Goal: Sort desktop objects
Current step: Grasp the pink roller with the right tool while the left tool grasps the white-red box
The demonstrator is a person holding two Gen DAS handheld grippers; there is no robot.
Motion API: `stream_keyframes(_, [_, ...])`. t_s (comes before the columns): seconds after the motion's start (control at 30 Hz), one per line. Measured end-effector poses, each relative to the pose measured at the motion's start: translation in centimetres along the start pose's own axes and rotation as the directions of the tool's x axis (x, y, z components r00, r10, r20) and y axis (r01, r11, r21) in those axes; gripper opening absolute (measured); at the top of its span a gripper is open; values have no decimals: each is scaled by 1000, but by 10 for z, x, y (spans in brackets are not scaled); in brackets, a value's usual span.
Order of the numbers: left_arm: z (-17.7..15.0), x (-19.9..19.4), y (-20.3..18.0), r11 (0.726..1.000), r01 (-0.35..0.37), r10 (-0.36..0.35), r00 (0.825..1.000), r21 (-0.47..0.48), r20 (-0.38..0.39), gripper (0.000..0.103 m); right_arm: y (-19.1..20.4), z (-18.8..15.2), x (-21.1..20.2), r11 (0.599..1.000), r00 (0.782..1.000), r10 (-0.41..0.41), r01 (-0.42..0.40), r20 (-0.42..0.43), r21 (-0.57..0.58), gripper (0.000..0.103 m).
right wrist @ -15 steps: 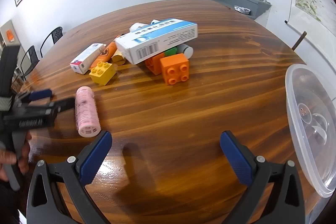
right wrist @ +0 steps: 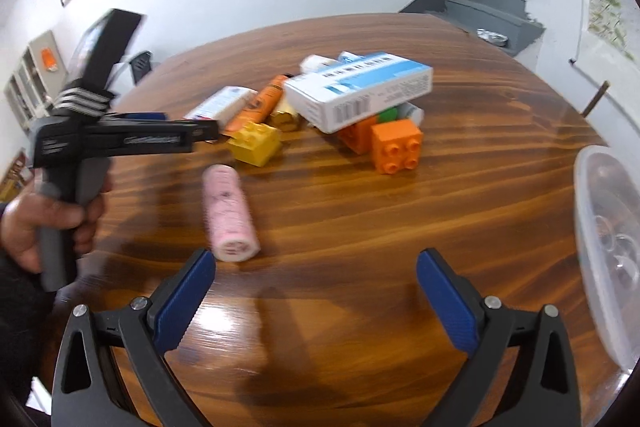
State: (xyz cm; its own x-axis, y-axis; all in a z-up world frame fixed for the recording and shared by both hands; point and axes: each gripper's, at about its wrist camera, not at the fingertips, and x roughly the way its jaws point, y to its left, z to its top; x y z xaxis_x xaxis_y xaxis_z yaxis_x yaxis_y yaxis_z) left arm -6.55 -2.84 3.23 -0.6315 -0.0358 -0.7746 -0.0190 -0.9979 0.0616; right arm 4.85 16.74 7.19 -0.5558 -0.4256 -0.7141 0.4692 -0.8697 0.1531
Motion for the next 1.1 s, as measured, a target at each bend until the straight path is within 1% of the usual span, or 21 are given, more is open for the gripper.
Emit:
stream_keyframes(0.03, [3,2,0,1000,1,-1,1000,-4,1,90,0,1,0,1000,1000,22,-22,0,7,97])
stream_keyframes(0.07, [7,4,1,1000,3,-3,1000,-11,0,88,2,2,1,999,999,41,-41,-3,13,93])
stream_keyframes(0.13, [11,10,4,1000,12,-13,1000,-27,-7,74,7,6,3,998,998,57,-57,-9,11,88])
stream_keyframes(0.17, [13,12,7,999,20,-20,1000,-41,-12,72,10,7,3,998,998,60,-60,-10,7,83])
stream_keyframes(0.2, [14,15,9,998,37,-38,999,-55,-19,68,12,9,4,998,998,65,-65,-10,2,80])
stream_keyframes(0.23, [15,17,10,997,50,-51,998,-63,-25,61,15,12,6,997,997,71,-71,-11,-4,80])
stream_keyframes(0.27, [14,19,10,996,57,-59,998,-64,-31,58,17,13,7,997,997,76,-77,-12,-8,78])
stream_keyframes(0.3, [14,21,9,997,63,-65,997,-54,-34,52,20,15,9,997,997,82,-82,-11,-15,77])
stream_keyframes(0.33, [14,22,8,997,64,-65,997,-43,-35,50,23,17,11,996,996,85,-85,-10,-22,76])
stream_keyframes(0.43, [12,20,4,999,48,-48,999,-7,-15,50,32,20,14,994,995,100,-101,-8,-31,75])
stream_keyframes(0.63, [13,23,7,998,52,-52,999,-23,-13,50,43,29,38,995,996,83,-85,-29,-54,72])
stream_keyframes(0.73, [14,24,4,999,43,-44,999,-18,-13,50,47,29,44,995,996,85,-87,-41,-58,67])
stream_keyframes(0.87, [13,26,2,999,40,-40,999,-14,-5,50,50,31,51,994,995,80,-84,-64,-62,58])
stream_keyframes(0.9, [12,27,3,999,38,-38,999,-11,-3,50,50,31,53,995,995,76,-80,-72,-62,52])
stream_keyframes(1.03, [9,26,2,999,33,-33,999,-17,0,49,49,30,52,996,996,50,-56,-78,-69,40])
stream_keyframes(1.07, [9,26,3,999,33,-33,999,-22,1,49,49,29,52,996,996,46,-52,-79,-71,34])
stream_keyframes(1.1, [8,25,3,999,39,-39,999,-27,1,49,49,29,51,996,996,44,-50,-79,-71,32])
